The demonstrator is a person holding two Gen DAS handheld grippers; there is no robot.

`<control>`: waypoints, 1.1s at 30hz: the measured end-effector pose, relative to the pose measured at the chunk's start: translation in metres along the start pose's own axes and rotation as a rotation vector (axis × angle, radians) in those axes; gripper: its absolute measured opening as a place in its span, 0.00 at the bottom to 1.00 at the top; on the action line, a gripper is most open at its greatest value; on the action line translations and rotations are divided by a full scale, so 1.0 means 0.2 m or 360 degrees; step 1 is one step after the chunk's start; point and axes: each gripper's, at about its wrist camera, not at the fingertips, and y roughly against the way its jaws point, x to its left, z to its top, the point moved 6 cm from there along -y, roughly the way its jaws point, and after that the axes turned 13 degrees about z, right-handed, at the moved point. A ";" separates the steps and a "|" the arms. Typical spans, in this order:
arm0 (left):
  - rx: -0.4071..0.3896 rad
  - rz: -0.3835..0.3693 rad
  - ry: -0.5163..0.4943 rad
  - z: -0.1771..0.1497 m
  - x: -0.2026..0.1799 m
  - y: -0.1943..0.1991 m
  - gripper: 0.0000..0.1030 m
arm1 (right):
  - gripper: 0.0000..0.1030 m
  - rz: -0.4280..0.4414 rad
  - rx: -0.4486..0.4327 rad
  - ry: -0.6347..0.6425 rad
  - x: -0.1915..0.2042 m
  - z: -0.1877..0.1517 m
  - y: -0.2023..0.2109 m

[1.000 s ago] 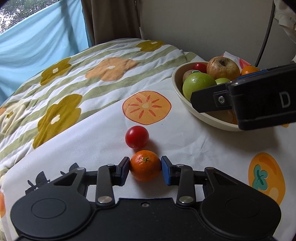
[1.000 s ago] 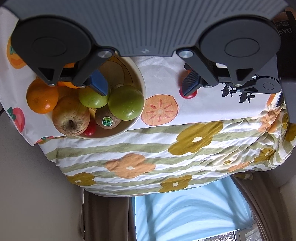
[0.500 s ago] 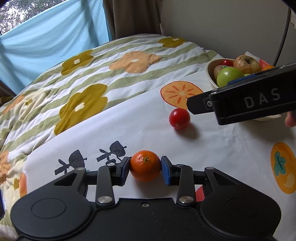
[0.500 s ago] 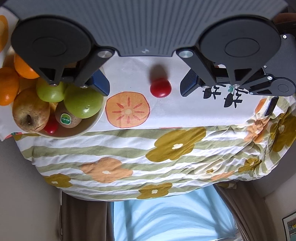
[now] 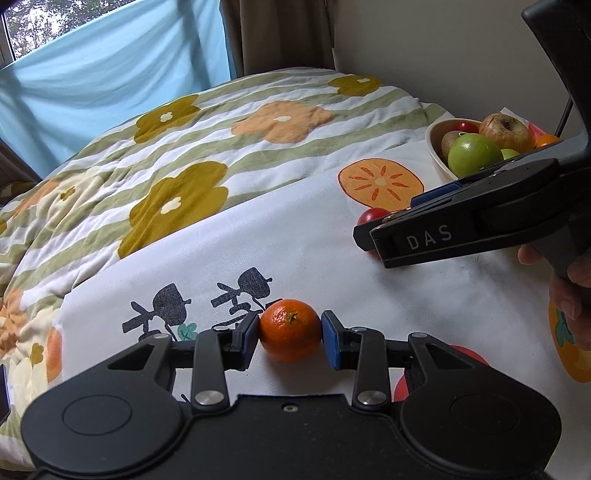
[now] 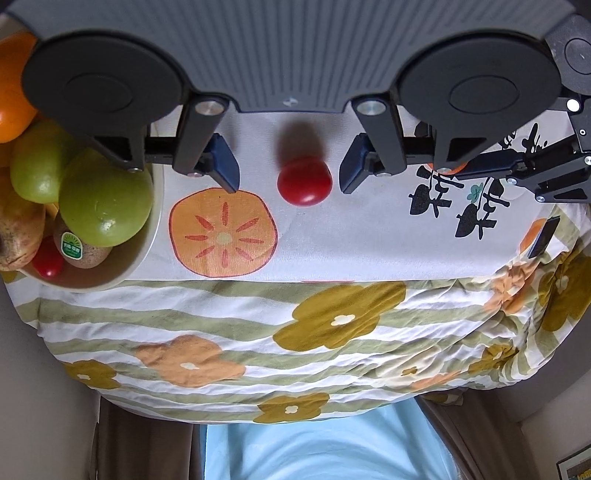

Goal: Organize fruits
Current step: 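Lift the tangerine with the left gripper while the right gripper grasps the red tomato, then lower the tangerine into the bowl with the left gripper while the right gripper lowers the tomato there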

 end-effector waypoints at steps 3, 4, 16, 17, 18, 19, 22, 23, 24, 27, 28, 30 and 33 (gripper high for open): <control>-0.0001 0.0014 0.0011 0.00 0.00 0.00 0.39 | 0.57 0.0001 0.0013 0.0037 0.01 0.00 -0.02; -0.0001 0.0021 0.0020 -0.01 0.01 0.01 0.39 | 0.50 0.0016 0.0020 0.0052 0.02 0.00 -0.02; -0.0057 0.0099 0.0134 0.05 0.08 0.20 0.39 | 0.46 0.0071 -0.0051 0.0108 0.10 0.00 0.19; -0.0068 0.0102 0.0141 0.06 0.07 0.23 0.39 | 0.46 0.0066 -0.0067 0.0110 0.10 0.01 0.23; -0.0080 0.0104 0.0147 0.07 0.07 0.26 0.39 | 0.46 0.0059 -0.0083 0.0114 0.10 0.01 0.26; -0.0092 0.0104 0.0150 0.08 0.06 0.28 0.39 | 0.46 0.0052 -0.0094 0.0118 0.10 0.01 0.29; -0.0129 0.0104 0.0147 0.13 0.02 0.36 0.39 | 0.46 0.0035 -0.0140 0.0102 0.08 0.01 0.42; -0.0141 0.0102 0.0146 0.15 0.01 0.38 0.39 | 0.46 0.0024 -0.0160 0.0088 0.06 0.01 0.46; -0.0152 0.0100 0.0146 0.16 0.00 0.41 0.39 | 0.46 0.0012 -0.0179 0.0074 0.04 0.02 0.50; -0.0190 0.0086 0.0146 0.22 -0.05 0.47 0.39 | 0.46 -0.0031 -0.0234 0.0018 -0.04 0.04 0.62; -0.0206 0.0079 0.0145 0.25 -0.08 0.49 0.39 | 0.46 -0.0045 -0.0248 0.0003 -0.07 0.05 0.65; -0.0234 0.0066 0.0135 0.30 -0.12 0.52 0.39 | 0.46 -0.0080 -0.0281 -0.0027 -0.14 0.06 0.73; -0.0271 0.0029 0.0122 0.37 -0.21 0.56 0.39 | 0.46 -0.0132 -0.0320 -0.0052 -0.25 0.07 0.83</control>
